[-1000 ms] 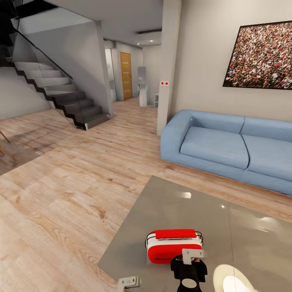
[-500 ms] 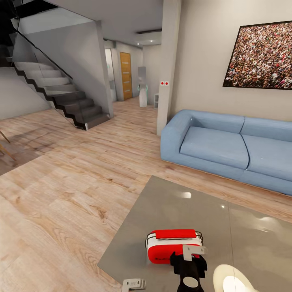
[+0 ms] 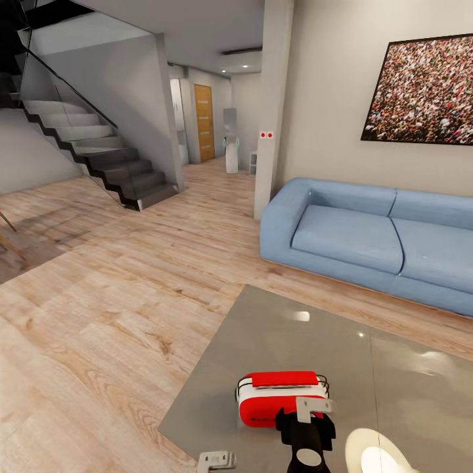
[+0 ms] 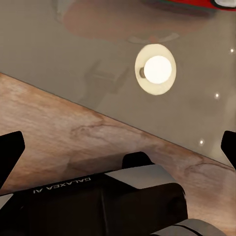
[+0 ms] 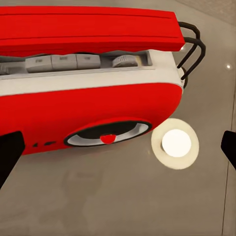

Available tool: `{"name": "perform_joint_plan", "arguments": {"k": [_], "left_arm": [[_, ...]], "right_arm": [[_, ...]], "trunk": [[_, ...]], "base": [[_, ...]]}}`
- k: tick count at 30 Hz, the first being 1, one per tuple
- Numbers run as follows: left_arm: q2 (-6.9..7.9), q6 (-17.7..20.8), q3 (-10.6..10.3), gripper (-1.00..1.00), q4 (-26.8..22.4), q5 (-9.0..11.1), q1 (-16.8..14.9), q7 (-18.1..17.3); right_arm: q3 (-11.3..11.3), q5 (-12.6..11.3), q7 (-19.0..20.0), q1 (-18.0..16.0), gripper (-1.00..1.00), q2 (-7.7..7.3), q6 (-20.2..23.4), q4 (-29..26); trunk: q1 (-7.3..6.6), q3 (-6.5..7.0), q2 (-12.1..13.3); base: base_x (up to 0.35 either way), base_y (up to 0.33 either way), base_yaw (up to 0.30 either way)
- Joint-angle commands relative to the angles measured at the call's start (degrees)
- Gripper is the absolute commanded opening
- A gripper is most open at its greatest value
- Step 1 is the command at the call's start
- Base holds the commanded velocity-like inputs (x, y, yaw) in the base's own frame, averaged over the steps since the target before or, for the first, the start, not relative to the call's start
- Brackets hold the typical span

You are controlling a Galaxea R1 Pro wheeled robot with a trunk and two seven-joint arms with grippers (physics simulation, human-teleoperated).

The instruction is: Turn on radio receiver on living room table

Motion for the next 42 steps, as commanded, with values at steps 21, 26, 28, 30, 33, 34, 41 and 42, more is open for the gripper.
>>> {"name": "perform_joint_plan", "arguments": {"k": [21,26,28,30,33,34,41,42], "left_arm": [[0.00,0.0,0.0,1.00,0.0,0.1,0.0,0.0],[0.00,0.2,0.0,1.00,-0.1,0.1,0.0,0.0],[0.00,0.2,0.0,1.00,-0.1,0.1,0.0,0.0],[0.00,0.2,-0.1,1.00,-0.1,0.1,0.0,0.0],[0.00,0.2,0.0,1.00,-0.1,0.1,0.0,0.0],[0.00,0.2,0.0,1.00,-0.1,0.1,0.0,0.0],[0.00,0.1,0.0,1.00,-0.1,0.0,0.0,0.0],[0.00,0.1,0.0,1.00,-0.1,0.0,0.0,0.0]], "right_arm": [[-0.1,0.0,0.0,0.0,1.00,0.04,0.0,0.0],[-0.1,0.0,0.0,0.0,1.00,0.05,0.0,0.1],[-0.1,-0.1,0.0,0.0,1.00,0.04,0.1,0.1],[-0.1,-0.1,0.0,0.0,1.00,0.04,0.1,0.1],[-0.1,-0.1,0.0,0.0,1.00,0.04,0.1,0.1],[-0.1,-0.1,0.0,0.0,1.00,0.05,0.1,0.1],[-0.1,-0.1,0.0,0.0,1.00,0.05,0.1,0.1],[-0.1,-0.1,0.0,0.0,1.00,0.06,0.1,0.1]], "trunk": [[0.00,0.00,0.0],[0.00,0.00,0.0],[0.00,0.00,0.0],[0.00,0.00,0.0],[0.00,0.00,0.0],[0.00,0.00,0.0],[0.00,0.00,0.0],[0.00,0.00,0.0]], "base": [[0.000,0.000,0.000],[0.000,0.000,0.000],[0.000,0.000,0.000],[0.000,0.000,0.000],[0.000,0.000,0.000],[0.000,0.000,0.000],[0.000,0.000,0.000],[0.000,0.000,0.000]]}}
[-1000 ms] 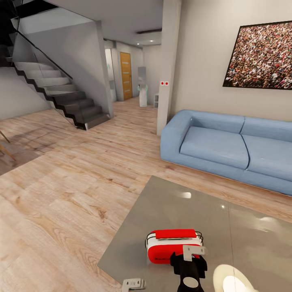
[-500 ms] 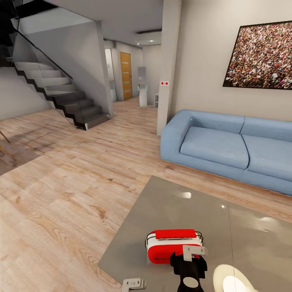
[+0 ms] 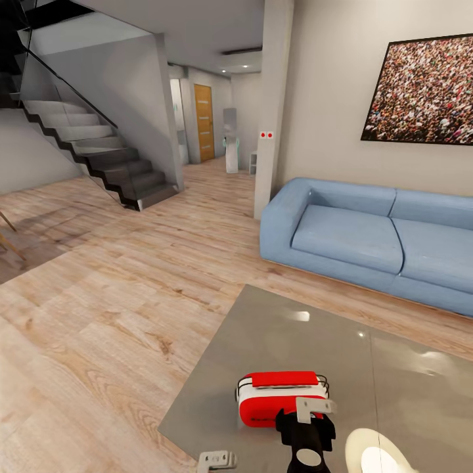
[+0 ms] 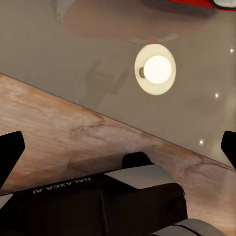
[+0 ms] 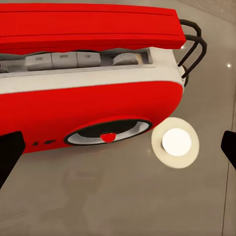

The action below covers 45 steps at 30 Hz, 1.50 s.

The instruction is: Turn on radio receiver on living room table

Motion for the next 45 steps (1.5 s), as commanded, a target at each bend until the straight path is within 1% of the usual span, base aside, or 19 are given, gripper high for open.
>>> {"name": "perform_joint_plan", "arguments": {"k": [1,14,45], "left_arm": [[0.00,0.0,0.0,1.00,0.0,0.0,0.0,0.0],[0.00,0.0,0.0,1.00,0.0,0.0,0.0,0.0],[0.00,0.1,0.0,1.00,0.0,-0.1,0.0,0.2]], "right_arm": [[0.0,0.0,0.0,0.0,1.00,0.01,0.0,0.0],[0.0,0.0,0.0,0.0,1.00,0.02,0.0,0.0],[-0.1,0.0,0.0,0.0,1.00,0.02,0.0,0.0]], "trunk": [[0.00,0.00,0.0],[0.00,0.00,0.0],[-6.81,5.57,12.4]], "base": [[0.000,0.000,0.000],[0.000,0.000,0.000],[0.000,0.000,0.000]]}}
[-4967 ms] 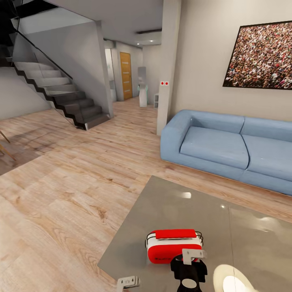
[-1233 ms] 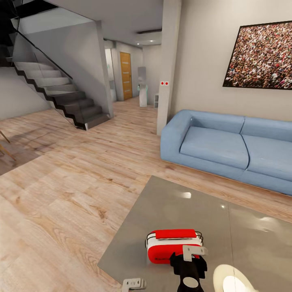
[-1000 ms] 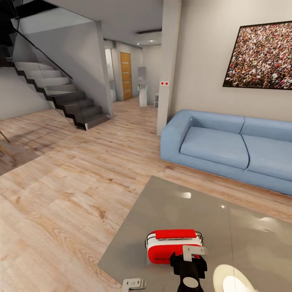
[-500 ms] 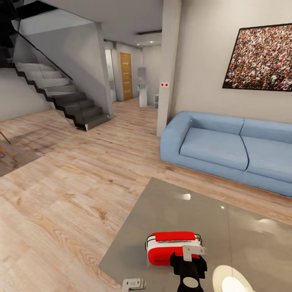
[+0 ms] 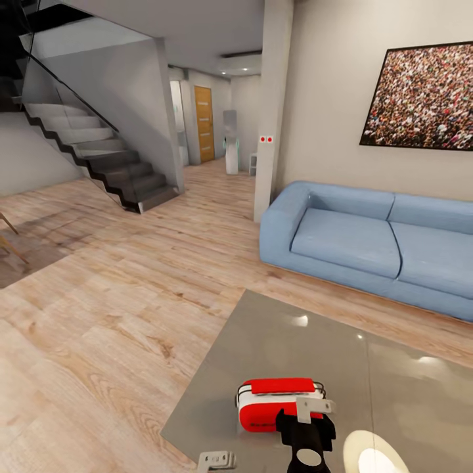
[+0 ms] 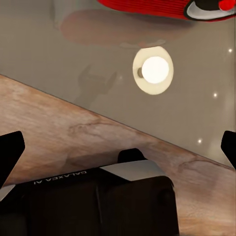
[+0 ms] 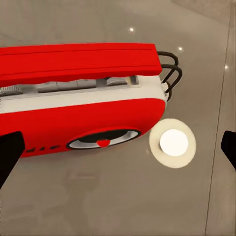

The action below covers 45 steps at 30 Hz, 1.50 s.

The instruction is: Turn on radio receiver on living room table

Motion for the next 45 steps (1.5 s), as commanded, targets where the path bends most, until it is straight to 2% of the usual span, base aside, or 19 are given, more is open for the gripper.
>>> {"name": "perform_joint_plan", "arguments": {"k": [1,9,45], "left_arm": [[0.00,0.0,0.0,1.00,0.0,0.0,0.0,0.0],[0.00,0.0,0.0,1.00,0.0,0.1,0.0,0.0],[0.00,0.1,0.1,1.00,0.0,0.2,0.0,-0.3]], "right_arm": [[0.0,0.0,0.0,0.0,1.00,0.00,0.0,0.0],[0.0,0.0,0.0,0.0,1.00,0.01,0.0,0.0],[-0.7,0.0,0.2,0.0,1.00,0.01,-0.2,0.1]], "trunk": [[-0.23,0.19,0.4],[-1.98,1.62,3.6],[-1.98,1.62,3.6]], "base": [[0.000,0.000,0.000],[0.000,0.000,0.000],[0.000,0.000,0.000]]}}
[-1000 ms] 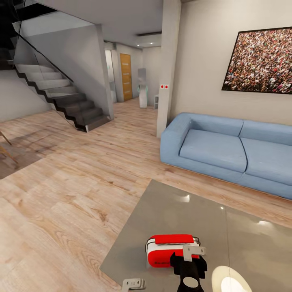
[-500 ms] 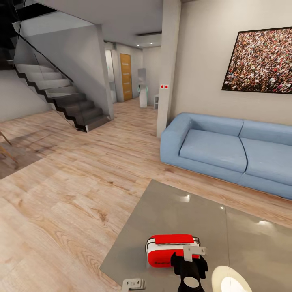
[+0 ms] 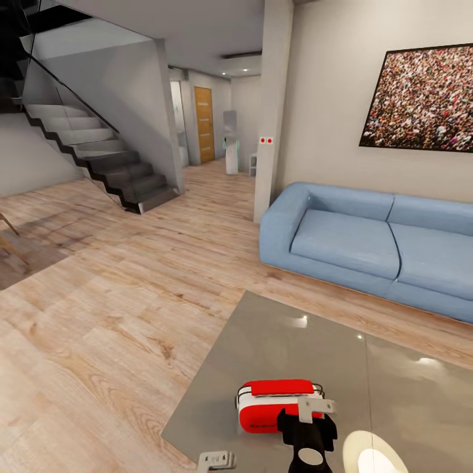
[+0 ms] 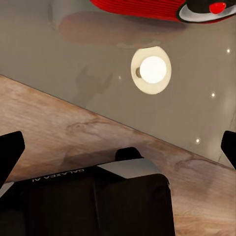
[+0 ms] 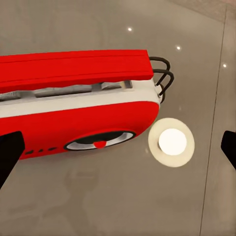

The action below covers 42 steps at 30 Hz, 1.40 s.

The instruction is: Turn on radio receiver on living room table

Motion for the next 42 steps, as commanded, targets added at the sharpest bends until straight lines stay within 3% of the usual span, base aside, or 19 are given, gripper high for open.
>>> {"name": "perform_joint_plan", "arguments": {"k": [1,7,16,18,22,25,42], "left_arm": [[0.00,0.0,0.0,1.00,0.0,0.0,0.0,0.0],[0.00,-0.1,0.0,1.00,0.0,0.1,0.0,0.0],[0.00,-0.3,0.1,1.00,0.1,4.0,0.0,0.2],[0.00,-0.3,0.1,1.00,0.1,4.4,0.0,0.2],[0.00,-0.3,0.1,1.00,0.1,4.5,0.0,0.3],[0.00,-0.3,0.1,1.00,0.1,4.5,0.0,0.3],[0.00,-0.4,0.0,1.00,0.1,4.4,0.0,0.3]], "right_arm": [[0.0,0.0,0.0,0.0,1.00,0.00,0.0,0.0],[0.0,-0.1,0.0,0.0,1.00,0.00,0.0,0.0],[0.0,-0.1,0.0,0.0,1.00,0.00,-0.2,0.0],[-0.1,-1.8,0.0,0.0,1.00,0.00,-2.0,0.0],[-0.1,-4.5,-0.1,0.0,1.00,0.00,-3.5,0.0],[-0.1,-5.1,-0.1,0.0,1.00,-0.02,-3.8,0.0],[0.4,-5.7,0.3,0.0,1.00,-0.12,-3.5,0.1]], "trunk": [[0.00,0.00,0.0],[0.00,0.00,0.0],[0.00,0.00,0.0],[0.00,0.00,0.0],[0.00,0.00,0.0],[0.00,0.00,0.0],[0.00,0.00,0.0]], "base": [[0.000,0.000,0.000],[0.000,0.000,0.000],[0.000,0.000,0.000],[0.000,0.000,0.000],[0.000,0.000,0.000],[0.000,0.000,0.000],[0.000,0.000,0.000]]}}
